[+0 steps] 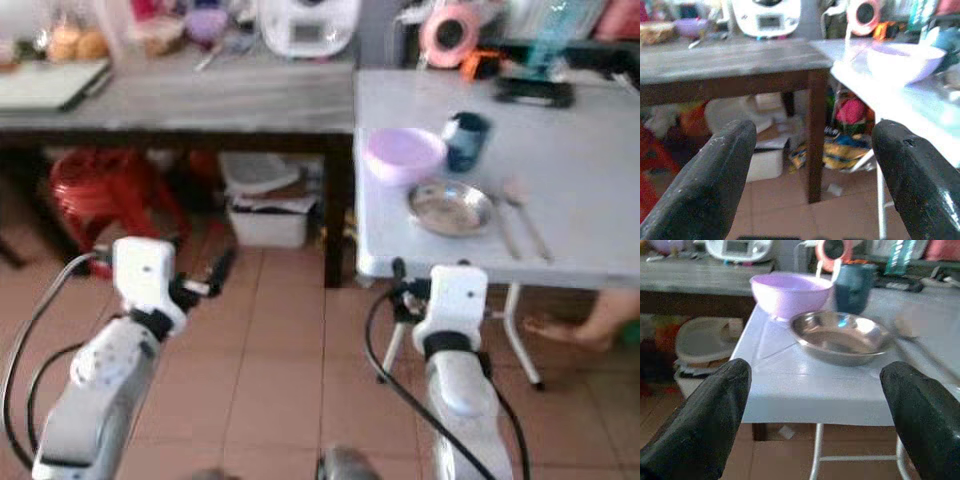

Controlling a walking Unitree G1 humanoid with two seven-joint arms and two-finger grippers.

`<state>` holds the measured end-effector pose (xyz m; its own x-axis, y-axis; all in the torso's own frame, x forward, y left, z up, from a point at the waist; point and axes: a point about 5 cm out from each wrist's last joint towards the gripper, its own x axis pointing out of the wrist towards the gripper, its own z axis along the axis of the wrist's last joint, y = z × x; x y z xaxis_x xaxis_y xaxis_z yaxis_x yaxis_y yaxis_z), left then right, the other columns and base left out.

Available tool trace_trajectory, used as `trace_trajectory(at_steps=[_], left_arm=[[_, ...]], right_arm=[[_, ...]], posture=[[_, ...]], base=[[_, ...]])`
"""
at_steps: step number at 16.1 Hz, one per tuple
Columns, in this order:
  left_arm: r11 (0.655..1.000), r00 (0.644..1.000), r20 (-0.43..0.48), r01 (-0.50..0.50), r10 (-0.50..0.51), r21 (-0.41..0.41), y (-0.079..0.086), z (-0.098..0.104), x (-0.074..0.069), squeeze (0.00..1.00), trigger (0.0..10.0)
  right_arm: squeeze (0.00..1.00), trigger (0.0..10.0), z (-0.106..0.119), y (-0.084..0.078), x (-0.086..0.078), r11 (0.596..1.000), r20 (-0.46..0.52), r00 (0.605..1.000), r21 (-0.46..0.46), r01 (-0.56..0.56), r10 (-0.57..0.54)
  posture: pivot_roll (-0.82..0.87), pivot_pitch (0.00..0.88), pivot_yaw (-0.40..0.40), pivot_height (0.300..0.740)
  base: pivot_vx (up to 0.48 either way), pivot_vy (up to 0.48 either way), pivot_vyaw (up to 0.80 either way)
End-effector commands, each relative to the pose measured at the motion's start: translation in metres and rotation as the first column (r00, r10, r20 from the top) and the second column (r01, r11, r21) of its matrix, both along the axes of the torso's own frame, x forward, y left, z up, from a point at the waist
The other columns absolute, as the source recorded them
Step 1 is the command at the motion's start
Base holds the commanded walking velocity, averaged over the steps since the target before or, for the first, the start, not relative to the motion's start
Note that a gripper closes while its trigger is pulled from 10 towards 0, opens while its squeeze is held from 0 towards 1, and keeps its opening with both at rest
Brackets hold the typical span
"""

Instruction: Setting the table

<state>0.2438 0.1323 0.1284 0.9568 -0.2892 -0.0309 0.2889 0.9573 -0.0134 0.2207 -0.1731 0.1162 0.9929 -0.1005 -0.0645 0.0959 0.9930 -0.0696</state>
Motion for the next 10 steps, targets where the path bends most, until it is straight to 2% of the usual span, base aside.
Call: trace_trajectory(at_steps=[1,4,5,10], left_arm=[[1.0,1.0,-0.006,-0.003,0.003,0.009,0.0049,-0.0001,-0.0029,0.0,10.0],[1.0,1.0,-0.001,0.0,0.0,0.015,0.0097,-0.0005,-0.0028,0.0,10.0],[1.0,1.0,0.002,0.0,0.0,0.018,0.0097,-0.0001,-0.0026,0.0,10.0],[0.999,0.999,0.017,0.032,-0.032,0.017,0.005,0.0028,-0.0027,0.0,10.0]], right_arm=[[0.0,10.0,0.0032,0.0042,0.0001,1.0,0.01,1.0,0.011,-0.003,0.003],[0.0,10.0,0.0057,0.0046,0.0014,1.0,0.022,1.0,0.01,-0.006,0.006],[0.0,10.0,0.006,0.0046,0.0015,1.0,0.024,1.0,0.004,-0.009,0.008],[0.0,10.0,0.0082,0.0056,0.0041,1.0,0.036,0.999,-0.006,-0.018,0.018]], posture=[[-0.03,0.0,0.014,0.74],[-0.02,0.0,0.005,0.74],[-0.02,0.0,0.004,0.74],[-0.03,0.0,0.01,0.74]], base=[[0.0,0.0,-0.8],[0.0,0.0,-0.8],[0.0,0.0,0.0],[0.386,0.0,0.0]])
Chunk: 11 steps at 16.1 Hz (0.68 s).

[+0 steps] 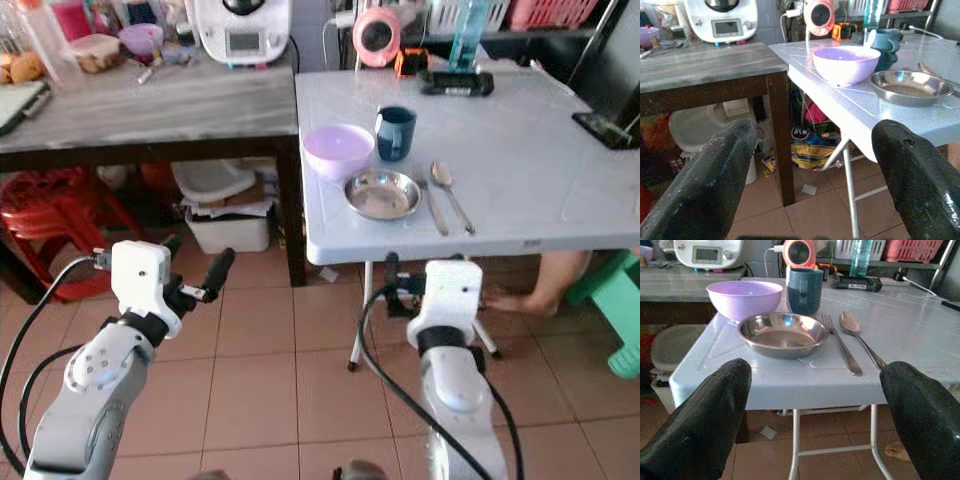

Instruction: Setting the table

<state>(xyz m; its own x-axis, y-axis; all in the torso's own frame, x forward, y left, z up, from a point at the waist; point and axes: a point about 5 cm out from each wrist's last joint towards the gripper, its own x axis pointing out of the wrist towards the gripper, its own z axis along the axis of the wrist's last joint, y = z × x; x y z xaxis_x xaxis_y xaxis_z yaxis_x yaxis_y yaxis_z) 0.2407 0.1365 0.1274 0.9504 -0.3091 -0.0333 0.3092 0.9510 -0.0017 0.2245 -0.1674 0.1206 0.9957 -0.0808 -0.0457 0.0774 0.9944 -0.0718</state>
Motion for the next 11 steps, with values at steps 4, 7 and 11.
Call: trace_trajectory(at_steps=[4,7,11], left_arm=[[1.0,1.0,0.017,0.019,-0.019,0.007,-0.0008,0.0033,0.0006,0.0,10.0],[1.0,1.0,0.021,0.018,-0.018,0.009,-0.0008,0.004,0.0015,0.0,10.0],[1.0,1.0,0.019,0.021,-0.021,0.009,-0.0027,0.0035,0.0018,0.0,10.0]], right_arm=[[0.0,10.0,0.0017,-0.0016,-0.0006,1.0,0.001,1.0,0.015,0.016,-0.016],[0.0,10.0,0.0019,-0.0013,0.0001,1.0,0.004,1.0,0.005,0.01,-0.01],[0.0,10.0,0.0027,-0.0016,0.0012,1.0,0.011,1.0,0.002,0.008,-0.008]], posture=[[-0.03,0.0,0.008,0.74],[-0.03,0.0,0.008,0.74],[-0.03,0.0,0.008,0.74]], base=[[0.428,0.0,-0.11],[0.43,0.0,-0.8],[0.432,0.0,0.0]])
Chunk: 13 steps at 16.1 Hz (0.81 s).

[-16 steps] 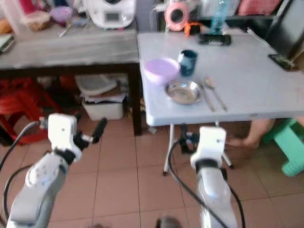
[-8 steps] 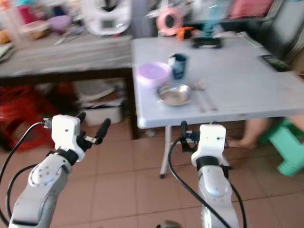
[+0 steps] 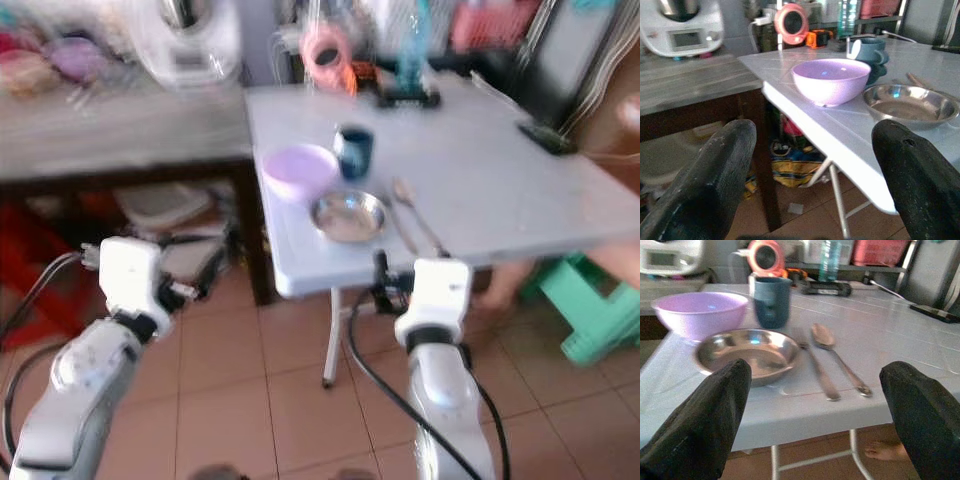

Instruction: Setting the table

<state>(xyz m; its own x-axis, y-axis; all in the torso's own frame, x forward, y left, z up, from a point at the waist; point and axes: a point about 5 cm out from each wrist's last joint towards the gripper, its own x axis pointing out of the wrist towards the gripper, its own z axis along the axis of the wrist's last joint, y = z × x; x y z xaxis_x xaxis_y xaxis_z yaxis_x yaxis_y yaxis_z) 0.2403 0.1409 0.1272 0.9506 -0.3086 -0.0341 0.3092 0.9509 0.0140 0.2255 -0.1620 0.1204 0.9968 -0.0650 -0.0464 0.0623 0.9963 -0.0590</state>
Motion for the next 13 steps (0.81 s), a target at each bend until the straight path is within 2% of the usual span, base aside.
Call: trace_trajectory(at_steps=[1,11,13], left_arm=[[1.0,1.0,0.014,0.023,-0.023,-0.009,-0.0074,0.0037,0.002,0.0,10.0],[1.0,1.0,0.011,0.015,-0.015,-0.001,-0.0081,0.0021,0.0011,0.0,10.0],[0.999,0.999,0.017,-0.033,0.033,0.005,-0.003,0.0023,0.0005,0.0,10.0]], right_arm=[[0.0,10.0,0.0029,-0.0069,0.0,1.0,0.011,1.0,-0.013,0.024,-0.024],[0.0,10.0,0.0012,-0.0039,0.0008,1.0,0.007,1.0,-0.016,0.007,-0.007],[0.0,10.0,0.0013,-0.004,0.0012,1.0,0.008,1.0,-0.012,0.005,-0.005]], posture=[[-0.03,0.0,0.007,0.74],[-0.02,0.0,0.005,0.74],[-0.02,0.0,0.003,0.74]], base=[[0.431,0.0,0.0],[0.422,0.0,0.0],[0.0,0.0,0.0]])
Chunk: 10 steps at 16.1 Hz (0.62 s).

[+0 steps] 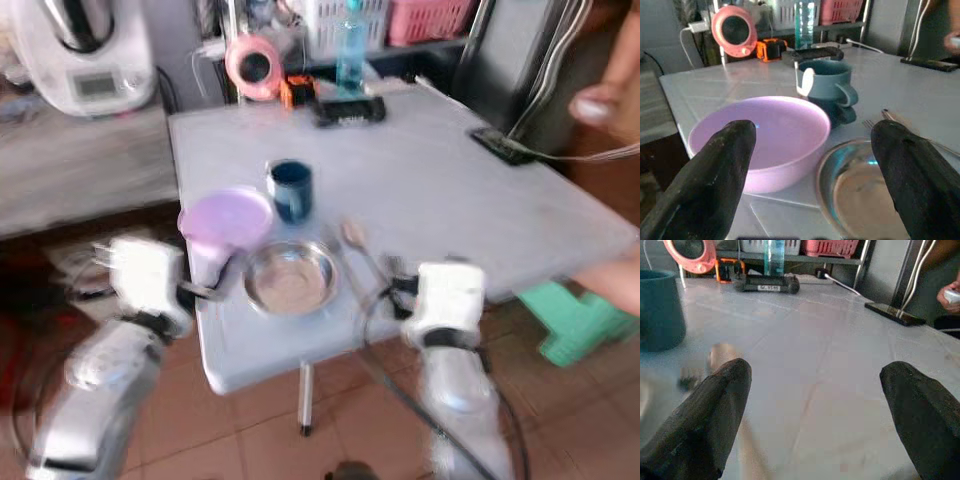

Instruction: Setting the table

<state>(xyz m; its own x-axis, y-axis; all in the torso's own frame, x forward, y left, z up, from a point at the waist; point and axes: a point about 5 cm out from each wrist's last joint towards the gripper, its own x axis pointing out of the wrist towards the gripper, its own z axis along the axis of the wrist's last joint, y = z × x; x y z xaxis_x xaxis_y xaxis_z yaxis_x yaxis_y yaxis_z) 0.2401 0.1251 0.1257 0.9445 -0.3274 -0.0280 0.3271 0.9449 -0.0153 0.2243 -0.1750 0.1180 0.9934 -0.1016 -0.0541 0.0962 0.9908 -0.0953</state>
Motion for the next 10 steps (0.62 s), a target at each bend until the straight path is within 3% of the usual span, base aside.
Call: trace_trajectory(at_steps=[1,4,6,8,10], left_arm=[[0.997,0.998,0.018,-0.065,0.064,0.039,0.016,0.003,-0.001,0.0,10.0],[0.988,0.997,0.062,-0.046,0.037,0.149,0.024,0.006,-0.011,0.0,10.0],[0.984,0.997,0.047,-0.06,0.053,0.171,0.039,0.003,-0.013,0.0,10.0],[0.982,0.997,0.046,-0.063,0.056,0.178,0.04,0.004,-0.014,0.0,10.0],[0.983,0.998,0.057,-0.044,0.034,0.176,0.034,0.009,-0.016,0.0,10.0]], right_arm=[[0.0,10.0,0.004,0.009,0.002,0.999,0.02,0.999,0.023,-0.032,0.031],[0.0,10.0,0.004,0.005,0.005,0.999,0.023,0.999,0.019,-0.03,0.03],[0.0,10.0,0.007,0.008,0.013,0.996,0.031,0.996,0.022,-0.085,0.084],[0.0,10.0,0.008,0.011,0.014,0.992,0.041,0.992,0.016,-0.122,0.121],[0.0,10.0,0.005,0.009,0.011,0.994,0.022,0.994,0.022,-0.11,0.109]], posture=[[-0.02,0.0,0.003,0.74],[0.01,0.0,-0.003,0.74],[0.02,0.0,0.002,0.74],[0.02,0.0,0.004,0.74],[0.02,0.0,0.003,0.74]], base=[[0.0,0.0,0.0],[0.0,0.0,0.0],[0.0,0.0,0.0],[0.0,0.0,0.0],[0.0,0.0,0.8]])
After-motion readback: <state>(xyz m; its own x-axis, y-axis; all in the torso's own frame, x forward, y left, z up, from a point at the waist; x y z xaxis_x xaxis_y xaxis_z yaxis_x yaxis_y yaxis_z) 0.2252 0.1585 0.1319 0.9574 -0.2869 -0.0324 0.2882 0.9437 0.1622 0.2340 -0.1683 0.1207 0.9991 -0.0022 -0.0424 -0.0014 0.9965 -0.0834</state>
